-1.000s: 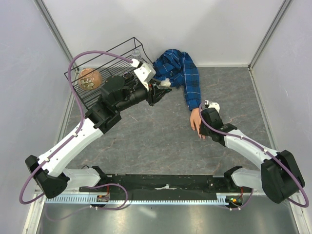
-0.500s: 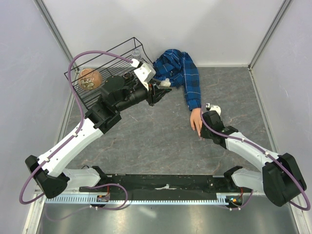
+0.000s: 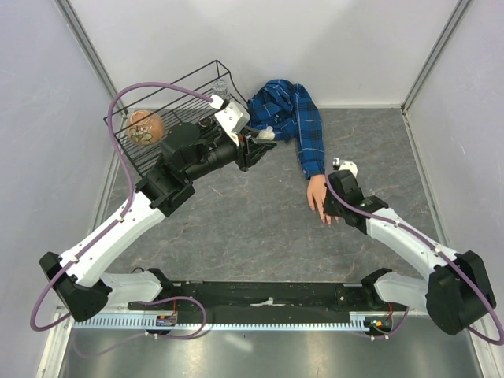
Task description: Paint the nails
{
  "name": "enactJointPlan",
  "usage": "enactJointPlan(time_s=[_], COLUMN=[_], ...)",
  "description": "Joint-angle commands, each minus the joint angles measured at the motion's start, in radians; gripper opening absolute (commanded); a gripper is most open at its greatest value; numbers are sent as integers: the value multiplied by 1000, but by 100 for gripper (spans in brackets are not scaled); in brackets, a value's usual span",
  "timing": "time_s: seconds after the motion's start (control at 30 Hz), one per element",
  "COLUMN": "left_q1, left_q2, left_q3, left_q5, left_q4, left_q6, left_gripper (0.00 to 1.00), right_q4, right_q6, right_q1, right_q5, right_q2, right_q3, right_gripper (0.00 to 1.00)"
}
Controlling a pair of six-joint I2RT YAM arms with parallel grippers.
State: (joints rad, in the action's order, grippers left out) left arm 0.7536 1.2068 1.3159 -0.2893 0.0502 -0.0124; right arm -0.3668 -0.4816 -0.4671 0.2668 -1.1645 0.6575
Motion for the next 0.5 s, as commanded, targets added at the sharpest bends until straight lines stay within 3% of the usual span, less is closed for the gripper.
enactJointPlan(time_s=[0.0,0.23,0.47], left_q1=[-3,-19,-42], left_q2=[-44,-111,-205], left_q3=[13,-50,-167], left_q5=[7,-14,-210], left_q4=[-46,-98,-196], left_q6=[-27,-60,-146], left_gripper=[2,2,2], right_q4=[-84,-141,-173], right_q6=[61,150,190], right_q1=[2,4,2], right_q5=[12,-155,-434], right_q2=[54,95,54], right_q3=[142,365,620], right_gripper=[0,0,0])
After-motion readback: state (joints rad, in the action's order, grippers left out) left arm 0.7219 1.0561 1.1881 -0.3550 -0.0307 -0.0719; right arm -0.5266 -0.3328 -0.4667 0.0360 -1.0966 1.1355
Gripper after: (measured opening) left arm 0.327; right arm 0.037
